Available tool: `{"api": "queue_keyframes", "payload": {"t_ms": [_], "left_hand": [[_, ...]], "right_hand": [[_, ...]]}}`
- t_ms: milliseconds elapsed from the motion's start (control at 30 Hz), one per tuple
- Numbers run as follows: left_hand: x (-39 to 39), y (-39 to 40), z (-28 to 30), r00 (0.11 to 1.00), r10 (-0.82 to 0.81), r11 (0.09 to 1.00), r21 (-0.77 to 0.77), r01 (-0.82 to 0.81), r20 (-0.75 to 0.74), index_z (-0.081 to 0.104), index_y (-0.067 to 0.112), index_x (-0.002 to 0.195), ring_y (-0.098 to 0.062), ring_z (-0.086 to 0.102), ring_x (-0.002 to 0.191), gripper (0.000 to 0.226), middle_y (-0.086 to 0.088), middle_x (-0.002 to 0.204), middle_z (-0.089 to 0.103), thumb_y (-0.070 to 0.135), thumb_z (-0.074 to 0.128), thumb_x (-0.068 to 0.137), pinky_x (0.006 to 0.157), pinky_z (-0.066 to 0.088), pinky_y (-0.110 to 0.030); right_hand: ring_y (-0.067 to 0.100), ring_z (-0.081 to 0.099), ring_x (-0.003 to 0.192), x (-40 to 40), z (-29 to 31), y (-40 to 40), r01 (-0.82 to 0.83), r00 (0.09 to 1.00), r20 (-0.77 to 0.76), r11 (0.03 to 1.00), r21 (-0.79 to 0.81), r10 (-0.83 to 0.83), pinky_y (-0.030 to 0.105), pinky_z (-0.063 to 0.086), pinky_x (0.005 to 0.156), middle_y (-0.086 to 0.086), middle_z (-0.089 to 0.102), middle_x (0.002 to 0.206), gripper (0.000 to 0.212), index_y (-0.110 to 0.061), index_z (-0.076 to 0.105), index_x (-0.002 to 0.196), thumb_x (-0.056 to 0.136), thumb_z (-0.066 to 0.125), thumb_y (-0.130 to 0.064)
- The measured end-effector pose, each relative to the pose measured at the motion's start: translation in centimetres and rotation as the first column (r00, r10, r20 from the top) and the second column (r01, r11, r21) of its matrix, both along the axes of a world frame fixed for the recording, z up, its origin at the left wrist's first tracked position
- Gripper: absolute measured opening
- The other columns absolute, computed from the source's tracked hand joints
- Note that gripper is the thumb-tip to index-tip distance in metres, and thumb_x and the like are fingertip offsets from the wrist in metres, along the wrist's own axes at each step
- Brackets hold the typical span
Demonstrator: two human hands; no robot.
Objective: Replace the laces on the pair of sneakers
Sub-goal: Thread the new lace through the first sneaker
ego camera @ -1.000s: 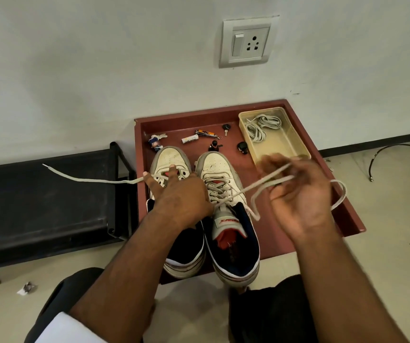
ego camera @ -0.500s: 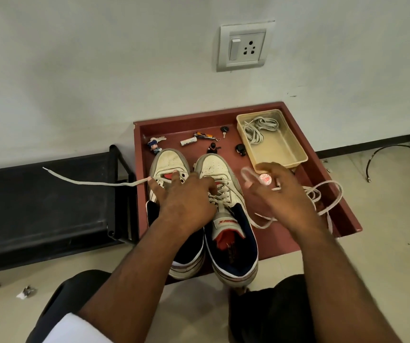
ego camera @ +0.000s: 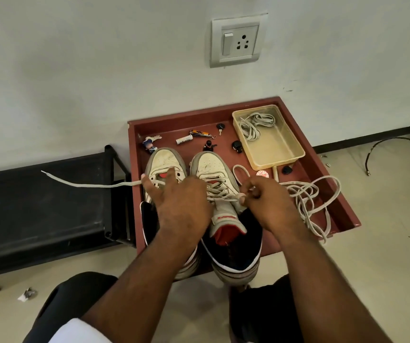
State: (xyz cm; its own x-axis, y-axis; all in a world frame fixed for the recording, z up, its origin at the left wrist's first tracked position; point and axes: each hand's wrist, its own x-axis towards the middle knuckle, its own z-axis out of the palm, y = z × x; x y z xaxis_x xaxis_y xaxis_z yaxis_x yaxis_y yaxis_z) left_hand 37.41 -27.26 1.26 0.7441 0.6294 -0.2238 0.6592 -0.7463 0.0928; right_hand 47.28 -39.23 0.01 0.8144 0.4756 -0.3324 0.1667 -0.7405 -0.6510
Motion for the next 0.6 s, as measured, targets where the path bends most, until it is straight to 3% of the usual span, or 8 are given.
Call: {"api": "queue_keyframes", "payload": {"t_ms": [100, 200, 267, 333, 400, 500, 600], "left_hand": [[-0.4, 0.6, 0.0, 1.000, 0.024, 0.999, -0.025, -0.024, -0.001, 0.066, 0.029, 0.103, -0.025, 0.023, 0.145, 0.017, 0.013, 0.127, 0.059, 0.033, 0.060, 0.087, 0.108, -0.002, -0.071], [0.0, -0.3, 0.1, 0.994, -0.108, 0.994, 0.000, 0.108, 0.008, 0.049, 0.041, 0.131, -0.033, 0.008, 0.150, 0.045, 0.007, 0.159, 0.024, 0.020, 0.055, 0.092, 0.106, -0.005, -0.074], [0.3, -0.9, 0.3, 0.984, -0.180, 0.984, -0.002, 0.180, -0.014, 0.045, 0.045, 0.137, -0.035, 0.000, 0.150, 0.051, 0.007, 0.163, 0.011, 0.017, 0.050, 0.094, 0.105, -0.009, -0.074], [0.5, -0.9, 0.3, 0.987, -0.158, 0.987, -0.012, 0.157, -0.015, 0.054, 0.042, 0.130, -0.034, 0.003, 0.150, 0.040, 0.008, 0.161, 0.020, 0.022, 0.051, 0.095, 0.105, -0.012, -0.073], [0.5, -0.8, 0.1, 0.992, -0.127, 0.992, -0.010, 0.126, -0.008, 0.060, 0.039, 0.123, -0.033, 0.008, 0.149, 0.030, 0.010, 0.157, 0.031, 0.029, 0.053, 0.096, 0.106, -0.011, -0.072], [0.5, -1.1, 0.0, 0.992, -0.125, 0.992, 0.009, 0.125, -0.015, 0.061, 0.035, 0.120, -0.033, 0.012, 0.148, 0.026, 0.008, 0.151, 0.039, 0.030, 0.055, 0.096, 0.107, -0.008, -0.071], [0.8, -0.9, 0.0, 0.987, -0.144, 0.990, 0.005, 0.144, -0.070, 0.059, 0.031, 0.120, -0.035, 0.008, 0.149, 0.025, 0.004, 0.153, 0.034, 0.034, 0.054, 0.096, 0.107, -0.008, -0.071]], "right_hand": [[0.010, 0.060, 0.075, 0.7, -0.3, -0.8, 0.019, 0.999, -0.051, 0.999, 0.048, -0.016, 0.014, 0.039, 0.057, -0.008, 0.063, 0.076, 0.009, -0.020, 0.071, 0.088, 0.084, 0.072, -0.012], [0.011, 0.061, 0.090, 0.3, -0.3, -0.4, -0.071, 0.997, -0.026, 0.996, 0.050, 0.073, 0.017, 0.044, 0.072, -0.004, 0.066, 0.095, 0.022, -0.023, 0.071, 0.107, 0.087, 0.069, -0.014], [0.008, 0.059, 0.092, 0.4, -0.1, -0.4, -0.097, 0.993, -0.062, 0.993, 0.062, 0.101, 0.014, 0.043, 0.074, -0.001, 0.066, 0.106, 0.032, -0.027, 0.068, 0.119, 0.090, 0.066, -0.014], [0.004, 0.058, 0.086, 0.6, 0.0, -0.4, -0.117, 0.988, -0.097, 0.992, 0.053, 0.122, 0.009, 0.040, 0.065, -0.002, 0.067, 0.109, 0.031, -0.029, 0.067, 0.120, 0.093, 0.063, -0.014], [0.006, 0.059, 0.088, 0.6, -0.1, -0.2, -0.165, 0.983, -0.080, 0.986, 0.006, 0.165, 0.011, 0.042, 0.065, -0.005, 0.068, 0.112, 0.030, -0.031, 0.069, 0.117, 0.093, 0.062, -0.014], [0.011, 0.063, 0.099, 0.5, -0.5, 0.5, -0.198, 0.980, -0.044, 0.979, -0.040, 0.196, 0.029, 0.053, 0.085, -0.006, 0.069, 0.117, 0.034, -0.033, 0.070, 0.115, 0.090, 0.062, -0.012], [0.013, 0.062, 0.107, 0.6, -0.4, 0.6, -0.217, 0.974, -0.071, 0.976, -0.028, 0.214, 0.035, 0.053, 0.092, -0.004, 0.066, 0.124, 0.041, -0.033, 0.068, 0.119, 0.090, 0.057, -0.007]]}}
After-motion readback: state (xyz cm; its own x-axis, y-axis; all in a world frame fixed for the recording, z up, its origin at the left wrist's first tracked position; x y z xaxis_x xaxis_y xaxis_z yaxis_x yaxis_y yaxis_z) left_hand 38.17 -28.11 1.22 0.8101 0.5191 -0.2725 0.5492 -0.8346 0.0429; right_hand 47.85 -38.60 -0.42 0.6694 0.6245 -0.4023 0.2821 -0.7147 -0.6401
